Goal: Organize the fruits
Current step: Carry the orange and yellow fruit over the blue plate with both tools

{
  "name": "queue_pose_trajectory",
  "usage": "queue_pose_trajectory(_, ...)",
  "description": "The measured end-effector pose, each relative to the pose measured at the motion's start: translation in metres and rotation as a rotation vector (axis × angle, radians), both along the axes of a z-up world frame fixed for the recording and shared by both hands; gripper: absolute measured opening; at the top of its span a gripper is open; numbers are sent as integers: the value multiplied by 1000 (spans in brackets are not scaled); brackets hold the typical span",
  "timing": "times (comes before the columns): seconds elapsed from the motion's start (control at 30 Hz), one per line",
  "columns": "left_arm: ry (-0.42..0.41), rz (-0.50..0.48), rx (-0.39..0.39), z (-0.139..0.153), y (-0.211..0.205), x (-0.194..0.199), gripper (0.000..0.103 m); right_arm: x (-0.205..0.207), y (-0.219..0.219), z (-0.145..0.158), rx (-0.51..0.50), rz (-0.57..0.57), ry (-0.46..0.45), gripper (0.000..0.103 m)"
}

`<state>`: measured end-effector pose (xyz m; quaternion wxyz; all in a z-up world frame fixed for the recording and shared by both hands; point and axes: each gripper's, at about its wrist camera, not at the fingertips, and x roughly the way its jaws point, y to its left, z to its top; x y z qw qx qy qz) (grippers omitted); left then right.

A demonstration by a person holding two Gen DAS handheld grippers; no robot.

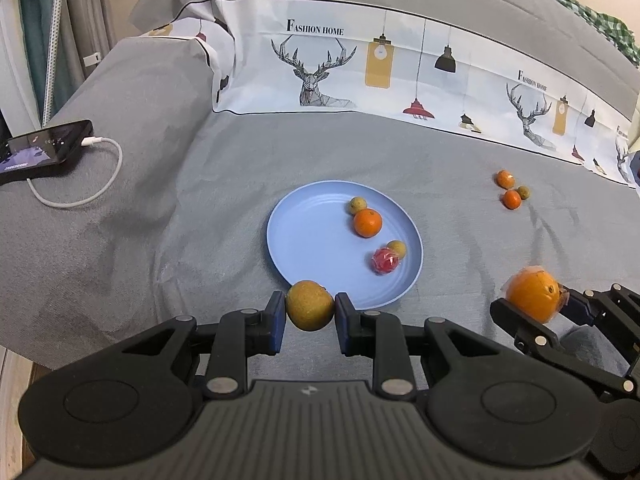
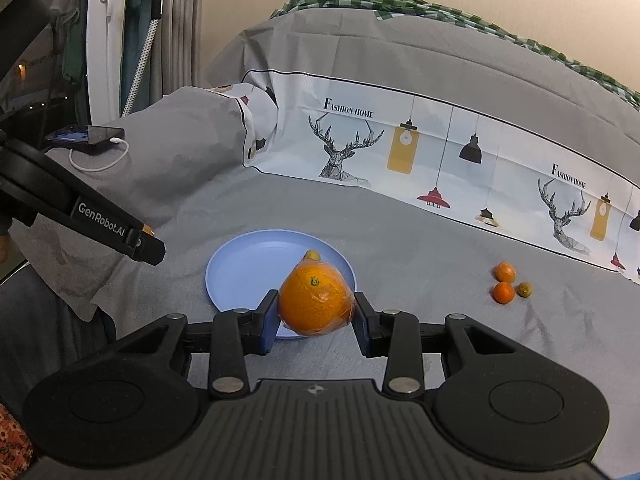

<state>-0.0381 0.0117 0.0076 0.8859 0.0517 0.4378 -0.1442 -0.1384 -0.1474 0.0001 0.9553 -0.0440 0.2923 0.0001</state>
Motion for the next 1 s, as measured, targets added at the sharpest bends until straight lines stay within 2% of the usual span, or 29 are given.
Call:
queue_pose_trajectory(0.43,11,-5,7,-7,-3,32,29,29,-3,-12,8,-8,35,39)
queue_pose_trajectory(1.0,83,-9,68,-59,-38,119,29,112,-17,-57,52,-9,108,40)
